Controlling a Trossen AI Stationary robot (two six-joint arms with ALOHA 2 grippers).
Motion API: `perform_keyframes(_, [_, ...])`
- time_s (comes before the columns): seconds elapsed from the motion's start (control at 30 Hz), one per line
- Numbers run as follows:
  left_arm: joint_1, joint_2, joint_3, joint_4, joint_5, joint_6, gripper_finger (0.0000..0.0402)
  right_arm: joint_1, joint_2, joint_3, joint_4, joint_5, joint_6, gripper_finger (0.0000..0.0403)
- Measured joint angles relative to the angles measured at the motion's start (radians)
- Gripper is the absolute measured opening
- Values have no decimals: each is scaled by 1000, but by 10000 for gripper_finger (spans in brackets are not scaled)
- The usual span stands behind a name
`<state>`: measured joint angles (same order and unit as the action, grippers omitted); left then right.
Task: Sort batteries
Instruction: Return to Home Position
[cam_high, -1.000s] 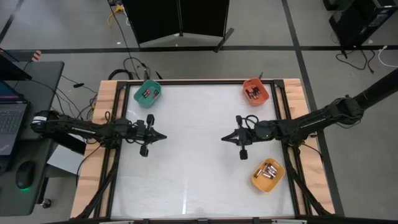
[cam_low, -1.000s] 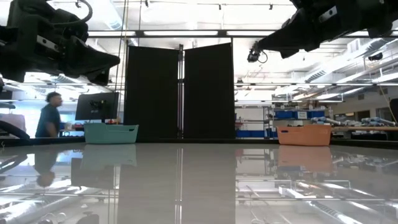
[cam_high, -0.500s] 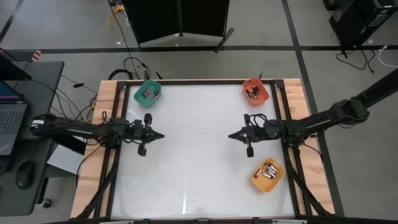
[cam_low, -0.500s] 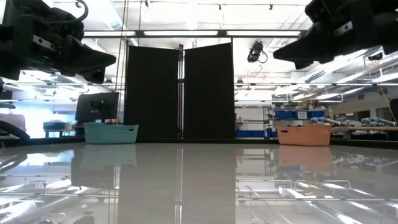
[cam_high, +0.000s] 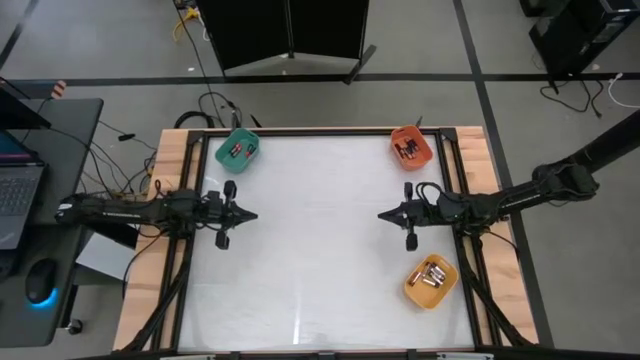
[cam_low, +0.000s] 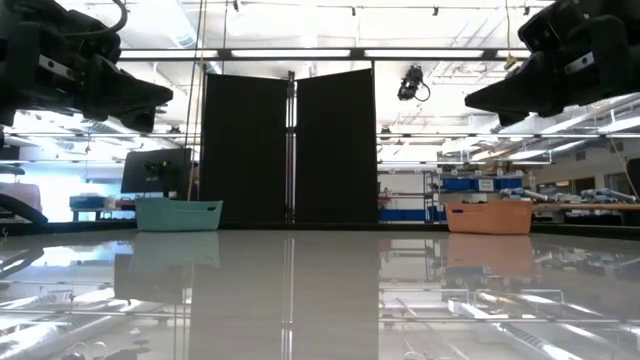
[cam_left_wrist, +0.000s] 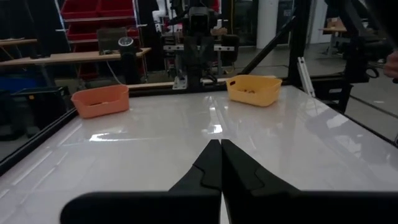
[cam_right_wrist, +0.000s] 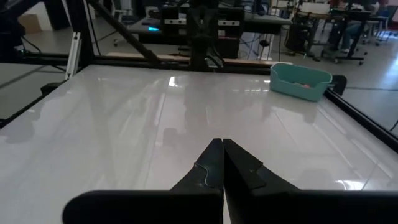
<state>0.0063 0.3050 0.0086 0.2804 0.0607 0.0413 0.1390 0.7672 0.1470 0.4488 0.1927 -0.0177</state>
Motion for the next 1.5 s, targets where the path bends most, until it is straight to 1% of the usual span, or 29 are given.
perform_keyframes(0.13, [0, -87, 0, -100, -24, 6, 4, 0, -27, -25, 0, 7, 14, 7])
perform_keyframes(0.3, [0, -198, 9, -240, -28, 2, 4, -1, -62, -61, 17, -2, 17, 7])
perform_keyframes(0.47, [0, -307, 34, -351, -53, 3, 4, -55, -115, -108, 51, -134, 41, 7])
perform_keyframes(0.57, [0, -305, 51, -396, -68, 3, 4, -116, -151, -130, 47, -179, 42, 6])
perform_keyframes(0.67, [0, -306, 53, -406, -75, 6, 4, -158, -205, -141, 49, -217, 21, 5])
perform_keyframes(0.73, [0, -305, 53, -418, -94, 12, 4, -168, -243, -142, 32, -216, -2, 4])
perform_keyframes(0.83, [0, -306, 53, -409, -99, 32, 4, -175, -310, -142, -43, -211, -9, 4])
perform_keyframes(1.0, [0, -305, 53, -401, -166, 59, 4, -175, -435, -142, -183, -133, -3, 4])
perform_keyframes(1.1, [0, -305, 53, -406, -168, 59, 7, -175, -514, -142, -231, -127, -8, 4])
perform_keyframes(1.2, [0, -305, 54, -412, -168, 60, 8, -175, -598, -142, -322, -90, -9, 4])
perform_keyframes(1.3, [0, -305, 54, -413, -168, 75, 8, -175, -683, -142, -405, -82, -5, 4])
perform_keyframes(1.4, [0, -305, 54, -401, -173, 86, 9, -175, -741, -141, -415, -84, -21, 4])
perform_keyframes(1.5, [0, -305, 54, -402, -202, 102, 9, -179, -765, -141, -414, -81, -43, 4])
